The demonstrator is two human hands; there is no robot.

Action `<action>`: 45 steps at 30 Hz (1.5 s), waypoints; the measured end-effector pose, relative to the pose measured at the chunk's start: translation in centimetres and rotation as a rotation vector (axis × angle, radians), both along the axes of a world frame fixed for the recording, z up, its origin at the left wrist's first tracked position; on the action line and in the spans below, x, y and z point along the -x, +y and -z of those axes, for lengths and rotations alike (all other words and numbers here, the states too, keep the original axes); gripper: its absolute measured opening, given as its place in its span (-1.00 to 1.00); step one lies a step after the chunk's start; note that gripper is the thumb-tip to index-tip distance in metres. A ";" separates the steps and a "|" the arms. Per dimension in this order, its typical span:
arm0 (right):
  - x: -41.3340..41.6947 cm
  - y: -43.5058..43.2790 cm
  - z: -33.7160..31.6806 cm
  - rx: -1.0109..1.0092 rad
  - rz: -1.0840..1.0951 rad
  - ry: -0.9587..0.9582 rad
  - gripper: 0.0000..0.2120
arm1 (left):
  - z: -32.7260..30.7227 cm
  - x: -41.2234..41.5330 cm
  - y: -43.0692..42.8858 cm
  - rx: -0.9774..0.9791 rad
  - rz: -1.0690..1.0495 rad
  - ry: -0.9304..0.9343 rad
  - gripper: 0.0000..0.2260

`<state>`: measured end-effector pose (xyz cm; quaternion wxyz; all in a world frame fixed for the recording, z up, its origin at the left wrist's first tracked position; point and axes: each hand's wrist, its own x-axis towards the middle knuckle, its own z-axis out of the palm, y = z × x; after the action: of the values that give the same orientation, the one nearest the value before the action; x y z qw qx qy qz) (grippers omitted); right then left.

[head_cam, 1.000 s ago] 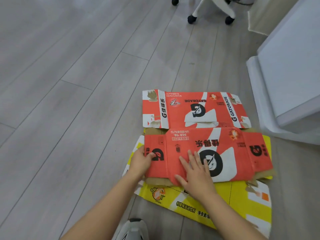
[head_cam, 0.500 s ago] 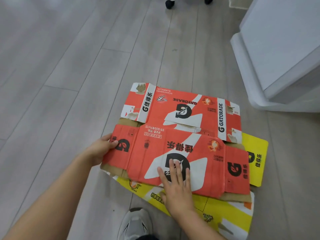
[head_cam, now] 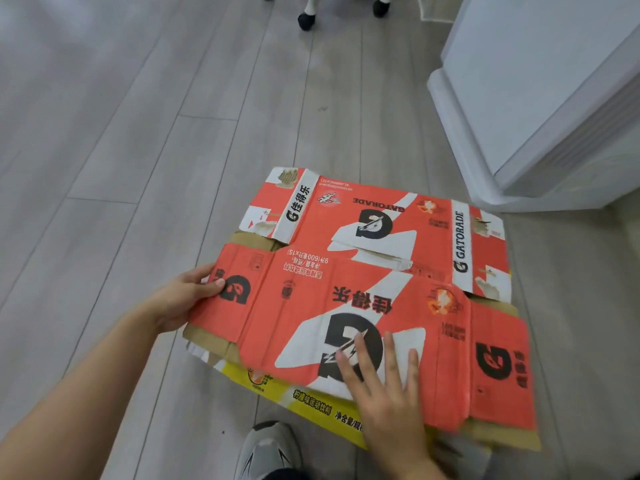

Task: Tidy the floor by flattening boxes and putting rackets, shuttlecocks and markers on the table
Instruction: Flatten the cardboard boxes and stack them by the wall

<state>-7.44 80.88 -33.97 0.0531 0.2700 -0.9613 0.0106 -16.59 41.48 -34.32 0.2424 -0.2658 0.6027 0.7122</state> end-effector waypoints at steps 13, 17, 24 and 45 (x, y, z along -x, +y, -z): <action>-5.2 -2.1 7.1 -0.163 0.075 -0.582 0.12 | 3.4 -2.9 3.5 0.785 0.199 0.017 -0.66; -4.6 -1.3 7.5 -0.143 0.112 -0.609 0.08 | 4.0 -2.6 4.8 0.801 0.160 0.027 -0.74; -1.5 -0.3 7.1 0.013 0.502 -0.553 -0.43 | 4.9 0.3 11.5 0.759 0.257 0.090 -0.64; 7.0 24.3 8.2 0.059 1.042 -0.390 -0.49 | 7.8 4.9 44.7 0.640 0.243 0.086 -0.60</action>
<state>-14.40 105.18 -42.14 -0.1201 -0.2495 -0.9590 0.0597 -21.50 86.15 -42.15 0.2041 -0.2247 0.8325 0.4635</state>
